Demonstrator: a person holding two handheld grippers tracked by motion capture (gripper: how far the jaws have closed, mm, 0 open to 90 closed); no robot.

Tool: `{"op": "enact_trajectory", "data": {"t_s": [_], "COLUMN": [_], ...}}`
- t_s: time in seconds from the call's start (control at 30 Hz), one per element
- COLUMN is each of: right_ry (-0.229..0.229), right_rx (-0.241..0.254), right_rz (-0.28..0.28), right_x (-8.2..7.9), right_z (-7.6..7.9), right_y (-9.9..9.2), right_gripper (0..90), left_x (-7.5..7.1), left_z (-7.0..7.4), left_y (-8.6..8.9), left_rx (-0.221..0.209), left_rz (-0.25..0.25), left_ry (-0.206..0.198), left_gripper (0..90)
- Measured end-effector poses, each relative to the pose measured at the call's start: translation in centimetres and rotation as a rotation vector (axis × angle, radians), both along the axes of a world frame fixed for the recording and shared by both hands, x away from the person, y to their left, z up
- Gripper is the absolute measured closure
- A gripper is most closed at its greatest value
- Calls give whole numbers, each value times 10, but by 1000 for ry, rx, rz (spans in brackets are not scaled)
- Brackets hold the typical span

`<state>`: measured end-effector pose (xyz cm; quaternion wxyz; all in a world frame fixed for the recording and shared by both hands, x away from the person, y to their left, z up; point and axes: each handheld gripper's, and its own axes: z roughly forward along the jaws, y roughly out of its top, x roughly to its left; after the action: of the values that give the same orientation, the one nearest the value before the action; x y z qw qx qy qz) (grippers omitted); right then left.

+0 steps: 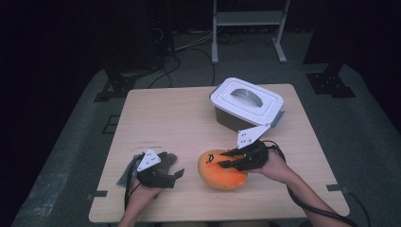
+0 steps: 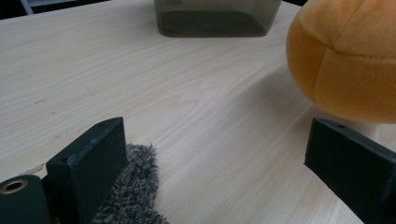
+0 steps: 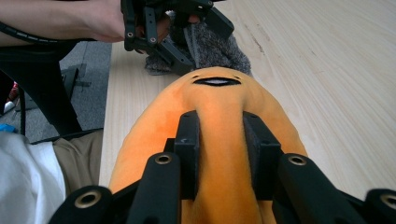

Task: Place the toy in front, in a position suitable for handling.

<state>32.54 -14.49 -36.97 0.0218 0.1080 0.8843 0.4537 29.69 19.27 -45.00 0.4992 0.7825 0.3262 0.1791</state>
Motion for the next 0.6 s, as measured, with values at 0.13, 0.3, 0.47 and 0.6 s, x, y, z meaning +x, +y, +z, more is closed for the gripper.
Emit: {"op": "enact_trajectory", "data": {"t_s": [0.13,0.3,0.47,0.6], "right_ry": [-3,-8,-7,12], "right_rx": [6,3,-2,0], "right_rz": [7,17,28,29], "right_x": [2,3,2,-1], "right_z": [-6,-15,-29,-39], "right_y": [5,11,14,13], "right_gripper": [690,688,652,593], "left_x": [0,0,0,0], "left_z": [0,0,1,1], "left_y": [0,2,2,2], "left_rx": [1,-2,-1,1], "left_rz": [-1,1,1,0], "left_ry": [0,-1,0,-2], "left_gripper": [49,49,49,49]}}
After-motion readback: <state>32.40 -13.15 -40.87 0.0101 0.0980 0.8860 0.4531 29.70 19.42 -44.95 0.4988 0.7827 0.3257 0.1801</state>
